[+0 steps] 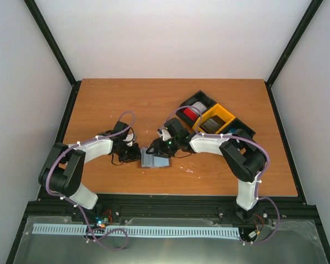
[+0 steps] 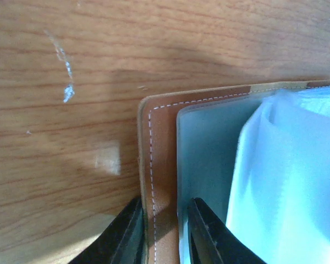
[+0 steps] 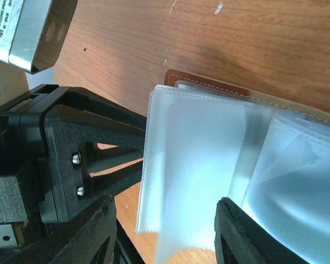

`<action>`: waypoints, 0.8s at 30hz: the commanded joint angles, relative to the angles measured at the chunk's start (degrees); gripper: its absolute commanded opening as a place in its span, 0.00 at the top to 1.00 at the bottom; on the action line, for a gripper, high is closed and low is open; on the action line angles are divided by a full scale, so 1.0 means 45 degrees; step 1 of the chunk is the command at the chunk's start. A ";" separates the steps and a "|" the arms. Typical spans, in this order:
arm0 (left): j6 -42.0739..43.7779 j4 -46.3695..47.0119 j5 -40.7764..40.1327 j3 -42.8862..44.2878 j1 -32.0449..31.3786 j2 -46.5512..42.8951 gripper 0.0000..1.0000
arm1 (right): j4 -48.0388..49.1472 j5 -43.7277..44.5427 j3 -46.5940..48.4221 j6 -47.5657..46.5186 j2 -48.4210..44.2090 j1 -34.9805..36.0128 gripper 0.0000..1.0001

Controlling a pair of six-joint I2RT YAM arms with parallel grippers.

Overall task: Put the credit cards into the card holder
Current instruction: Turn over the card slot in the card holder.

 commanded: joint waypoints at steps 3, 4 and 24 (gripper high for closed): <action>0.0204 0.0130 -0.0137 0.0158 -0.0065 -0.0040 0.77 | -0.0254 0.0429 -0.0038 -0.0142 -0.0343 0.0044 0.51; 0.0188 0.0133 -0.0235 0.0149 -0.0065 -0.0150 0.77 | -0.0634 0.0830 0.0020 -0.0229 -0.0413 0.0044 0.52; 0.0480 -0.1034 -0.2008 0.0544 -0.0065 -0.1312 0.72 | -0.4835 0.4180 0.2022 -0.1770 -0.0377 0.0845 0.56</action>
